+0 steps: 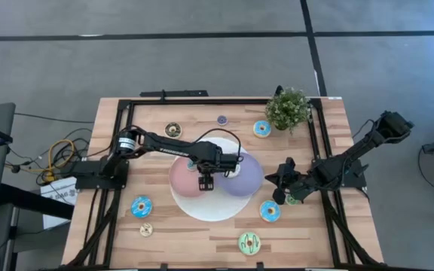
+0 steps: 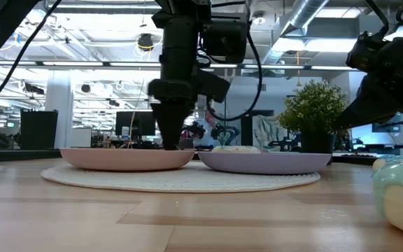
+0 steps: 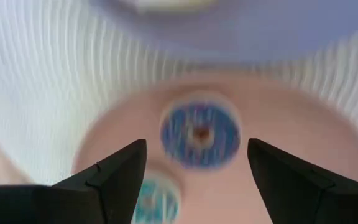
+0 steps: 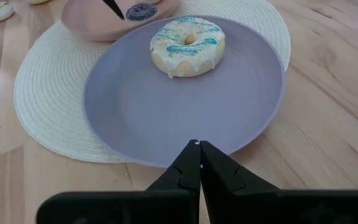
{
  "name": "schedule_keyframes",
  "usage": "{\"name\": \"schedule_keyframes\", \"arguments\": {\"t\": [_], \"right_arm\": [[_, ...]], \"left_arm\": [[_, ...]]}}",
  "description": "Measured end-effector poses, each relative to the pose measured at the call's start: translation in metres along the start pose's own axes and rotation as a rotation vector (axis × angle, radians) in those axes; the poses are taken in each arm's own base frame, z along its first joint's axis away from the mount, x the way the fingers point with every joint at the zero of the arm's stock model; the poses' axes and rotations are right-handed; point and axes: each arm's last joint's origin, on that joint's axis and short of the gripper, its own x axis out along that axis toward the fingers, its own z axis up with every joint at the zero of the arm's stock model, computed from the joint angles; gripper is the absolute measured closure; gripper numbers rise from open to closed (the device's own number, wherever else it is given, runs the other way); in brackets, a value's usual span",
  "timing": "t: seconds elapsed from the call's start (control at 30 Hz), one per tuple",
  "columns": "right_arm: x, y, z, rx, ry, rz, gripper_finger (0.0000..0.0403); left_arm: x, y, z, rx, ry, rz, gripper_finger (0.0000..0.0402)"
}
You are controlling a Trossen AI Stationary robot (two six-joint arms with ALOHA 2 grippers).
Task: Pick & Place donuts
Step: Put the top big blue donut on the violet plate
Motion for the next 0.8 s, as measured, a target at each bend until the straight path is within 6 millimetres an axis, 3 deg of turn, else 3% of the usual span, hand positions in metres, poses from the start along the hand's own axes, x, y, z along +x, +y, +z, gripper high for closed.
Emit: {"name": "schedule_keyframes", "arguments": {"t": [0.17, 0.37, 0.5, 0.6, 0.8], "right_arm": [[0.0, 0.0, 0.0, 0.0, 0.004, -0.001, 0.0402], [0.0, 0.0, 0.0, 0.0, 0.004, 0.001, 0.0402], [0.0, 0.0, 0.0, 0.001, 0.003, 0.002, 0.0402], [0.0, 0.0, 0.0, 0.006, 0.0, 0.0, 0.0402], [0.002, -0.002, 0.002, 0.016, -0.003, -0.013, 0.0402]], "left_arm": [[-0.019, 0.007, -0.005, -0.034, 0.046, 0.013, 0.0127], [-0.069, 0.014, -0.028, -0.068, -0.018, 0.009, 0.0127], [-0.104, 0.01, -0.062, -0.102, -0.121, 0.055, 0.0127], [-0.119, 0.002, -0.095, -0.138, -0.261, 0.089, 0.0127], [-0.104, -0.013, -0.162, -0.226, -0.609, 0.035, 0.0127]]}}
